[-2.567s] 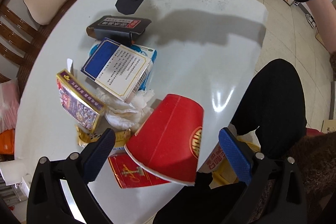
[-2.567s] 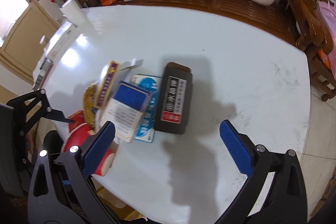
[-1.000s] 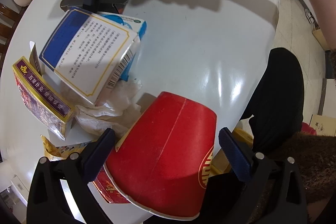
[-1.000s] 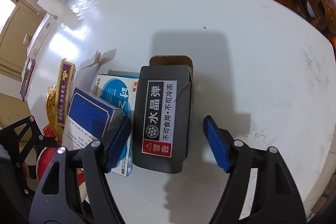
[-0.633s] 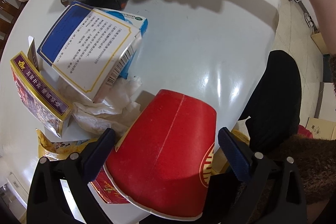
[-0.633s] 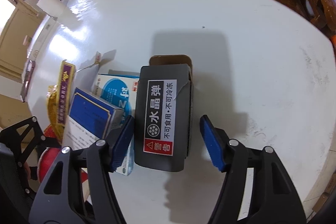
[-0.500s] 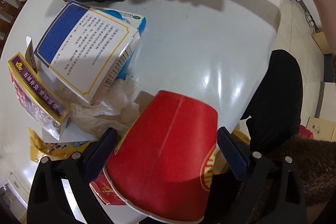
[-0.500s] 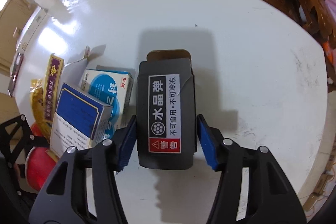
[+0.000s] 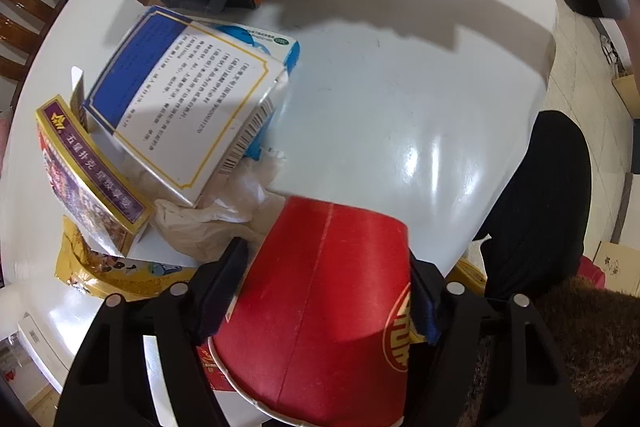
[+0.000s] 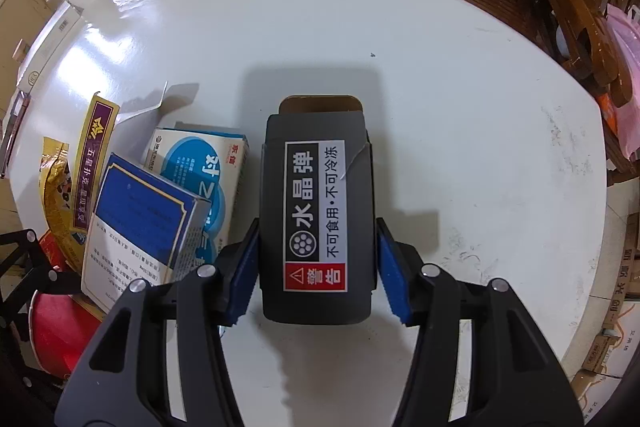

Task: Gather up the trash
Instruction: 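Close the left gripper on the red cup while the right gripper grasps the black box, then lift the red cup and black box and carry both over the white bag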

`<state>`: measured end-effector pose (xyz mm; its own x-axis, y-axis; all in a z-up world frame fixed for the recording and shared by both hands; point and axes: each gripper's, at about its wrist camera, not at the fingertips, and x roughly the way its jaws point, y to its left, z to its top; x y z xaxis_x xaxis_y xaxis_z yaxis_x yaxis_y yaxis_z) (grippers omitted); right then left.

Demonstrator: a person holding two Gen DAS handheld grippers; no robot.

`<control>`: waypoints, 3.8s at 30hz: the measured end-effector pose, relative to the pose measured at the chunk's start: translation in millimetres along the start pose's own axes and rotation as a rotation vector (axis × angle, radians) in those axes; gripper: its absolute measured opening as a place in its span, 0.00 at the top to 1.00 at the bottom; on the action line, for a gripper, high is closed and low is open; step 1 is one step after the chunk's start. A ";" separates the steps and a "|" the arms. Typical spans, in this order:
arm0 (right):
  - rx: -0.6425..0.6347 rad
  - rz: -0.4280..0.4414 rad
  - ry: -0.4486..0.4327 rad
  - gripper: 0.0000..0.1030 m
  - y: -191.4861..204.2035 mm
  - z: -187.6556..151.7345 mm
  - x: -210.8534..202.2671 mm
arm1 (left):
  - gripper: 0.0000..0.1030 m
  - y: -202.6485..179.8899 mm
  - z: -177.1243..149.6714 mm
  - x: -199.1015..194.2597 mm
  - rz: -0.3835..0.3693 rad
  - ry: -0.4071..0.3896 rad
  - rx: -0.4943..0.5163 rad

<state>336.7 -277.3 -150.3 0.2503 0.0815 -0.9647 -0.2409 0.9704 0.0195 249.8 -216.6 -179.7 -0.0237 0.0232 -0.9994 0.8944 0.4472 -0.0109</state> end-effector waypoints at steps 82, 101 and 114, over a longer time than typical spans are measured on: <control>-0.112 0.003 -0.150 0.48 168.4 -270.1 -118.9 | 0.38 -79.7 -216.6 -53.2 0.043 -0.291 -0.454; -0.025 0.017 -0.078 0.48 192.3 -298.3 -3.6 | 0.38 -78.8 -244.3 48.0 -0.044 -0.294 -0.531; 0.028 -0.008 -0.028 0.48 194.8 -293.5 87.1 | 0.38 -52.2 -230.3 135.6 -0.125 -0.239 -0.605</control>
<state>36.4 -147.9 -307.6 0.2786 0.0796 -0.9571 -0.2120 0.9771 0.0195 97.0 -30.9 -307.4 0.0513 -0.2297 -0.9719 0.4809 0.8586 -0.1775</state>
